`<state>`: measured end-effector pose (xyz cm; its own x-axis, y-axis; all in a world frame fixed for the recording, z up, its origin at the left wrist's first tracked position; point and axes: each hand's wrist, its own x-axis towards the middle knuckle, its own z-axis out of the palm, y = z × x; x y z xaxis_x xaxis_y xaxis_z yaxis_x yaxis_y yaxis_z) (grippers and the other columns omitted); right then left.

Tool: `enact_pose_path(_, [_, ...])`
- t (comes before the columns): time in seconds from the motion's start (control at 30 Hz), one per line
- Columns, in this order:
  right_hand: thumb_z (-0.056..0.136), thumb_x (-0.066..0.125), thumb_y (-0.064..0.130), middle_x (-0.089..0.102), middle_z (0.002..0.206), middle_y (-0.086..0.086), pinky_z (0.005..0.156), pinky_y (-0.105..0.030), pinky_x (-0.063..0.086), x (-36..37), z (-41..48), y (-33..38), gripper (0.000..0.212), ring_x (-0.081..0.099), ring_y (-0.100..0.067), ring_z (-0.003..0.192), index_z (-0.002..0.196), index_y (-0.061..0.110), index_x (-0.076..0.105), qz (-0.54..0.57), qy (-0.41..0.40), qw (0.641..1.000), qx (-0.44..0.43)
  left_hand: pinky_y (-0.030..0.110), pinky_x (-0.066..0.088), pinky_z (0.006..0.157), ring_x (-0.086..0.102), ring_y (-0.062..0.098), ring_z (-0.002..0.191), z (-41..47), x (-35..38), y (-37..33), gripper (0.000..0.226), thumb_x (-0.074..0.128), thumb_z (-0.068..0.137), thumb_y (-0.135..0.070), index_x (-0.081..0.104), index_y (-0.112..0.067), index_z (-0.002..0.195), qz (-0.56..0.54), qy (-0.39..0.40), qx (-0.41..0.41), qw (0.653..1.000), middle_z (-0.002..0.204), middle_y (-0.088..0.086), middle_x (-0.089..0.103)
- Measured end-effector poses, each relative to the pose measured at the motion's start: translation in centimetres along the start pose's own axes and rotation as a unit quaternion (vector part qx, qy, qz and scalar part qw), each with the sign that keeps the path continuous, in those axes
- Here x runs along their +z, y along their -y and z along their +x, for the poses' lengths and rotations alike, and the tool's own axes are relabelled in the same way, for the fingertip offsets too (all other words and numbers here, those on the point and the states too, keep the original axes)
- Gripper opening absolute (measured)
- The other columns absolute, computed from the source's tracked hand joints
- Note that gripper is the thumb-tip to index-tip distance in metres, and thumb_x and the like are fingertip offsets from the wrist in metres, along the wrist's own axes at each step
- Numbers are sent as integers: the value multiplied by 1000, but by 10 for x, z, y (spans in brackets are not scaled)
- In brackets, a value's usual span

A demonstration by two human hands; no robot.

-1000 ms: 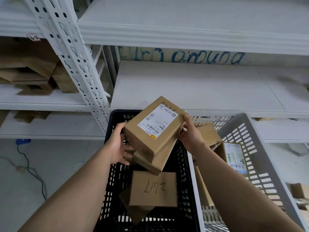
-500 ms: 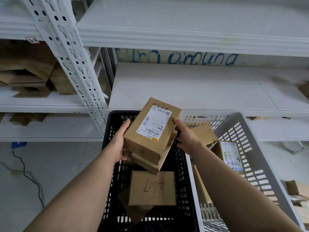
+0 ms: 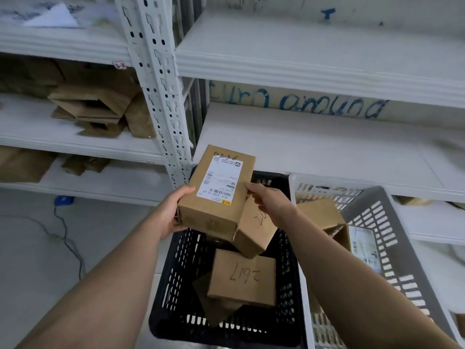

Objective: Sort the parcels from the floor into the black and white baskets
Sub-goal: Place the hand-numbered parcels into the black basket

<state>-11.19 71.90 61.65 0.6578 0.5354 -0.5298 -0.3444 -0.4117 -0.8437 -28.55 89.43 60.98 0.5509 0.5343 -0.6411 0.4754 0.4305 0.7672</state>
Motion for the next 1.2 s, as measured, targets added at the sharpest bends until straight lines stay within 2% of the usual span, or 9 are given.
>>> enact_pose_path(0.13, [82, 73, 40, 67, 90, 1, 73, -26, 46, 11, -16, -14, 30, 59, -14, 82, 97, 15, 71, -25, 50, 998, -9, 45, 51, 93, 59, 30, 104, -28, -10, 29, 52, 64, 73, -55, 59, -22, 113, -9, -11, -11, 1000, 110, 12, 63])
enact_pose_path(0.3, [88, 70, 30, 71, 110, -4, 71, -23, 50, 19, -53, -37, 31, 65, -19, 98, 113, 10, 69, -26, 108, 994, -3, 43, 53, 89, 60, 31, 106, -77, -15, 71, 75, 66, 55, -61, 58, -22, 119, -28, -38, -31, 998, 115, 15, 63])
enact_pose_path(0.4, [85, 72, 36, 72, 111, -3, 81, -26, 51, 19, -74, -59, 36, 66, -19, 104, 114, 14, 69, -47, 125, 991, 3, 42, 55, 82, 64, 29, 99, -103, -14, 98, 65, 64, 61, -53, 63, -19, 116, -65, -40, -46, 996, 111, 13, 68])
enact_pose_path(0.57, [83, 75, 30, 73, 110, -5, 84, -27, 52, 20, -101, -102, 36, 67, -22, 107, 116, 16, 69, -46, 132, 990, 19, 49, 52, 94, 65, 28, 106, -125, -2, 141, 35, 49, 90, -41, 66, -22, 115, -60, -40, -39, 997, 107, 7, 73])
enact_pose_path(0.67, [85, 74, 28, 72, 111, -8, 86, -28, 54, 18, -111, -118, 31, 66, -20, 98, 112, 15, 70, -36, 113, 993, 29, 45, 51, 96, 65, 23, 105, -127, 3, 156, 37, 48, 92, -43, 65, -22, 118, -44, -50, -43, 997, 106, 2, 74])
enact_pose_path(0.8, [89, 69, 27, 71, 115, -12, 95, -36, 52, 12, -112, -130, 27, 66, -27, 108, 110, 10, 69, -38, 85, 995, 47, 43, 45, 103, 61, 21, 111, -122, 6, 156, 47, 50, 91, -52, 62, -23, 126, 10, -48, -50, 998, 118, -1, 68])
enact_pose_path(0.87, [91, 67, 24, 70, 114, -12, 86, -33, 54, 12, -112, -133, 32, 67, -28, 106, 116, 6, 67, -47, 74, 995, 54, 45, 41, 106, 58, 23, 115, -116, 10, 153, 48, 46, 92, -54, 59, -26, 129, 54, -38, -52, 996, 126, -1, 64])
enact_pose_path(0.97, [94, 61, 14, 62, 96, -9, 62, -23, 44, 19, -111, -140, 31, 58, -17, 74, 121, -1, 62, -54, 63, 995, 64, 47, 40, 106, 55, 26, 119, -101, 12, 156, 46, 40, 95, -53, 53, -30, 133, 138, -44, -46, 988, 132, -1, 59])
enact_pose_path(1.2, [88, 68, 13, 63, 84, -3, 54, -22, 44, 21, -119, -153, 15, 55, -13, 65, 103, 10, 67, -24, 6, 996, 85, 35, 45, 91, 58, 25, 105, -99, 19, 146, 33, 45, 99, -37, 55, -16, 122, 201, -68, -31, 977, 117, 4, 61])
